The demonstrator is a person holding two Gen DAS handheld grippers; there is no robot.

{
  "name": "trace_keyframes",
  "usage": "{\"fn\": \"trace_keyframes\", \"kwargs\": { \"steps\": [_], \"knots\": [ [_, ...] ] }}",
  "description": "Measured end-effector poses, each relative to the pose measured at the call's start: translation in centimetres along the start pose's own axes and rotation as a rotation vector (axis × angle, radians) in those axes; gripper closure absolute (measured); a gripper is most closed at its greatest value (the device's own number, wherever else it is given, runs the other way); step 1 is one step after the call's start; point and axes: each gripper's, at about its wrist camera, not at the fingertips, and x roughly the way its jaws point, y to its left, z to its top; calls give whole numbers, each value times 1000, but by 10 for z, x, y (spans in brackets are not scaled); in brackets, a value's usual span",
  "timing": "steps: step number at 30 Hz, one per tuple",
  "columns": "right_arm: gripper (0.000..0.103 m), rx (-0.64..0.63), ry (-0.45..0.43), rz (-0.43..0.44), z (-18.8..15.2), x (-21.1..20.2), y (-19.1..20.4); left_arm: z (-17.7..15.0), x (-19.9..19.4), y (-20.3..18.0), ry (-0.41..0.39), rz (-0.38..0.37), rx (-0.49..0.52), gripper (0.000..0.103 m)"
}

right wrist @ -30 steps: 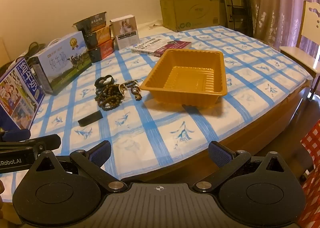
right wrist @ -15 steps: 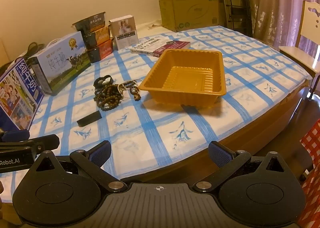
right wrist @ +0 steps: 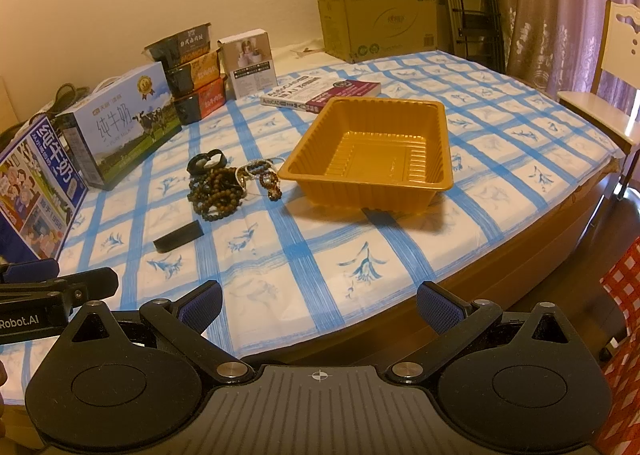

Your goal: Organize jewelry

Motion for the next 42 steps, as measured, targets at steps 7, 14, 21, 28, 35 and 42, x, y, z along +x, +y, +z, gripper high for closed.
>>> {"fn": "trace_keyframes", "kwargs": {
  "steps": [7, 14, 21, 28, 35, 42],
  "knots": [
    [0, 0, 0, -1, 1, 0, 0, 0, 0, 0, -1, 0, -1, 11],
    [0, -2, -1, -1, 2, 1, 1, 0, 0, 0, 0, -1, -2, 11],
    [0, -2, -2, -2, 2, 2, 3, 0, 0, 0, 1, -1, -3, 11],
    [0, -2, -3, -1, 4, 2, 3, 0, 0, 0, 1, -2, -3, 11],
    [0, -2, -3, -1, 5, 3, 3, 0, 0, 0, 2, -2, -4, 11],
    [0, -2, -3, -1, 2, 2, 2, 0, 0, 0, 1, -3, -3, 11]
  ]
}}
